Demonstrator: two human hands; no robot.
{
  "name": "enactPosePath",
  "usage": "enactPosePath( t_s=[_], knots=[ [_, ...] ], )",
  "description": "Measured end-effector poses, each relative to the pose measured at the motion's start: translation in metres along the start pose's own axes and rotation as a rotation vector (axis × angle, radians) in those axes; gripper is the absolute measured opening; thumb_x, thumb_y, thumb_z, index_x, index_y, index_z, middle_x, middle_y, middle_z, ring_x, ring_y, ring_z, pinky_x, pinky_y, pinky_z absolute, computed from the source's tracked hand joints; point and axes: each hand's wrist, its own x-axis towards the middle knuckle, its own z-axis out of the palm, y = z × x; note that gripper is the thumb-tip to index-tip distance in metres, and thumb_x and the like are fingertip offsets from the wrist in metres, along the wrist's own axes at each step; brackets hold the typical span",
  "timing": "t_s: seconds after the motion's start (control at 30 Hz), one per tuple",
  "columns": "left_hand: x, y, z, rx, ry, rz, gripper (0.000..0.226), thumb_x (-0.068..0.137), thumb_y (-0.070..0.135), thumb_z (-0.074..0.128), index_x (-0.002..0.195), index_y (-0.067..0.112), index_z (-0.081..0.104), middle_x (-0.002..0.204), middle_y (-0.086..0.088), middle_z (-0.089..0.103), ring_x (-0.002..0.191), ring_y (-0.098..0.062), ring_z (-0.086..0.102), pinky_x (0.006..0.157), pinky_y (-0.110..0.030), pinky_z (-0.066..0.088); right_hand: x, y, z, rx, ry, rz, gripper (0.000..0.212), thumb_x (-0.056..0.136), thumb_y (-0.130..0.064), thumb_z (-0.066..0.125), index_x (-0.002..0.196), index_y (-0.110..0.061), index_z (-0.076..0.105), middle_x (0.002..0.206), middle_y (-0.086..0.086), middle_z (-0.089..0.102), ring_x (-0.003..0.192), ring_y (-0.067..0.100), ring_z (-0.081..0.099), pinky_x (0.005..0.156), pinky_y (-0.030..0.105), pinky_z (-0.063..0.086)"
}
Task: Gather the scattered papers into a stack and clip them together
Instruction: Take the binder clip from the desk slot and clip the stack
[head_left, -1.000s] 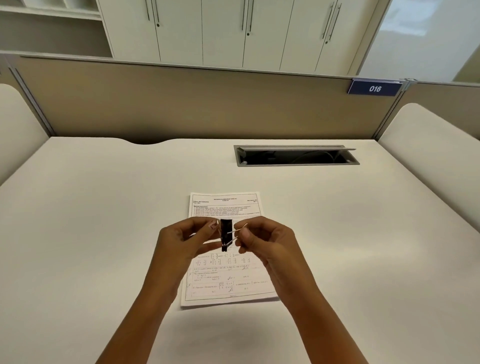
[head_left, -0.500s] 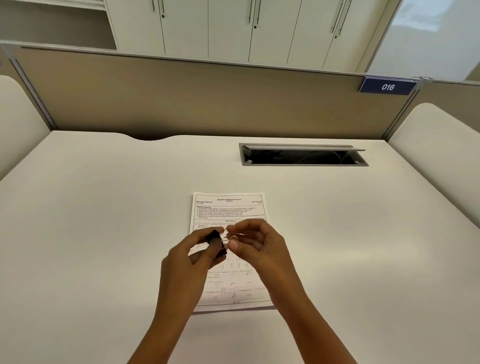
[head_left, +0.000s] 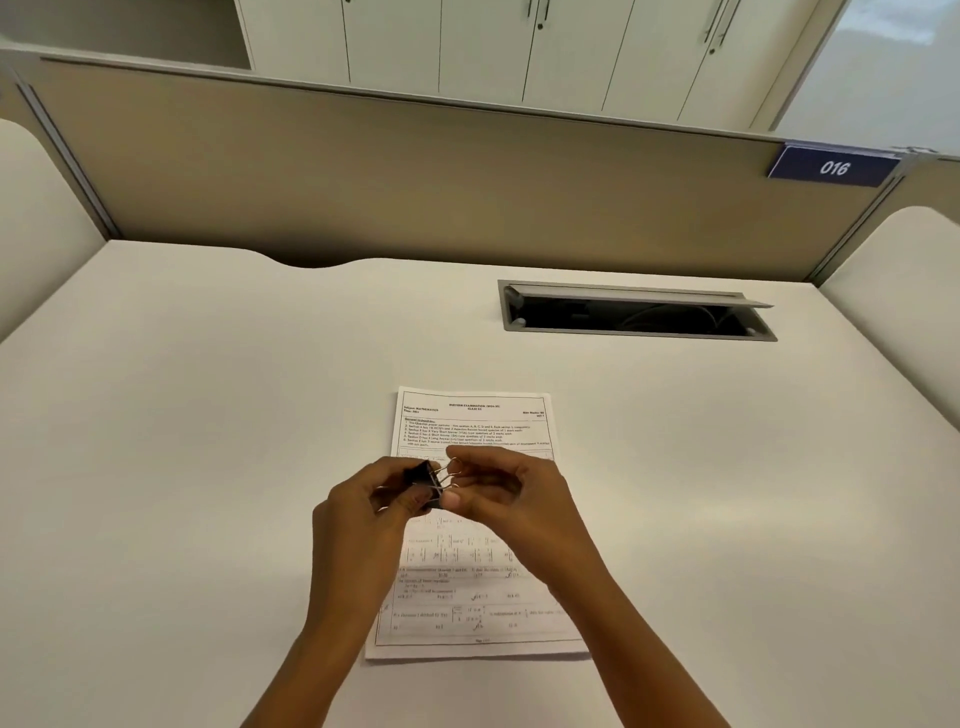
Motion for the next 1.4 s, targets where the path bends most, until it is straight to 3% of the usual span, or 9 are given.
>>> enactPosePath(
  t_s=[0.1,0.2,0.33,0.47,0.57,0.7,0.9,1.1,1.4],
  knots=[
    [0.011,-0.003,0.002,0.014,0.003,-0.001,0.021,0.082,0.016,0.068,0.102,0.022,0.070,0.092,0.003,0.073,0.085,-0.016,0.069,0.072,-0.012,0.045,0.011,0.004,0.004,-0.009,0.026,-0.002,0.044,0.069,-0.013,0.082,0.111,-0.020,0.070,0.098,-0.001,0.074,0.091,0.010,0.070,0.086,0.028,0.057],
    [0.020,-0.005,0.002,0.042,0.013,0.008,0.019,0.082,0.015,0.068,0.097,0.025,0.069,0.087,0.008,0.071,0.082,-0.012,0.069,0.068,-0.005,0.042,0.022,0.008,0.007,0.007,0.019,0.002,0.044,0.070,-0.012,0.082,0.111,-0.019,0.070,0.099,0.001,0.074,0.089,0.009,0.071,0.087,0.031,0.058],
    [0.031,-0.008,0.005,0.053,0.017,0.027,0.022,0.083,0.010,0.066,0.092,0.030,0.065,0.080,0.021,0.065,0.073,0.004,0.065,0.062,0.003,0.040,0.035,0.013,0.011,0.020,0.029,0.003,0.038,0.068,-0.007,0.082,0.103,-0.017,0.072,0.093,0.003,0.074,0.084,0.012,0.071,0.084,0.032,0.059],
    [0.042,-0.013,0.011,0.024,0.025,0.022,0.020,0.085,0.008,0.064,0.094,0.025,0.065,0.083,0.018,0.065,0.078,0.019,0.058,0.063,0.005,0.038,0.048,0.018,0.019,0.005,0.090,-0.017,0.032,0.069,-0.002,0.079,0.097,-0.018,0.073,0.086,-0.001,0.073,0.077,0.010,0.070,0.079,0.028,0.060],
    [0.051,-0.017,0.016,0.012,0.045,0.013,0.021,0.085,0.008,0.064,0.096,0.026,0.066,0.089,0.015,0.068,0.086,0.013,0.059,0.067,0.003,0.040,0.058,0.021,0.024,-0.013,0.159,-0.086,0.032,0.069,0.002,0.078,0.093,-0.018,0.073,0.087,-0.001,0.073,0.073,0.008,0.068,0.070,0.016,0.056],
    [0.056,-0.021,0.027,-0.006,0.107,0.034,0.027,0.087,0.014,0.061,0.112,0.026,0.062,0.111,0.010,0.065,0.100,-0.002,0.061,0.079,-0.005,0.046,0.076,0.032,0.023,0.017,0.285,-0.148,0.028,0.071,0.009,0.073,0.087,-0.015,0.074,0.085,0.003,0.074,0.072,0.011,0.069,0.060,0.018,0.055],
    [0.091,-0.032,0.048,0.275,0.125,-0.053,0.046,0.090,0.024,0.057,0.134,0.021,0.043,0.140,-0.002,0.040,0.127,-0.017,0.040,0.092,-0.021,0.033,0.116,0.055,0.023,-0.075,0.494,-0.259,0.030,0.071,0.012,0.072,0.087,-0.014,0.073,0.084,0.001,0.072,0.078,0.006,0.067,0.068,0.013,0.052],
    [0.105,-0.046,0.068,0.429,0.132,-0.125,0.072,0.082,0.028,0.068,0.141,0.012,0.029,0.140,-0.011,0.032,0.127,-0.026,0.031,0.100,-0.036,0.038,0.134,0.082,0.020,-0.208,0.571,-0.376,0.031,0.070,0.019,0.067,0.087,-0.007,0.071,0.080,0.002,0.068,0.074,0.005,0.063,0.064,0.008,0.049],
    [0.107,-0.048,0.078,0.599,0.155,-0.155,0.080,0.081,0.029,0.069,0.143,0.008,0.022,0.138,-0.014,0.038,0.124,-0.029,0.038,0.099,-0.036,0.037,0.137,0.090,0.017,-0.270,0.538,-0.480,0.032,0.068,0.023,0.067,0.088,-0.001,0.070,0.079,0.009,0.065,0.072,-0.004,0.058,0.064,0.003,0.047]
  ],
)
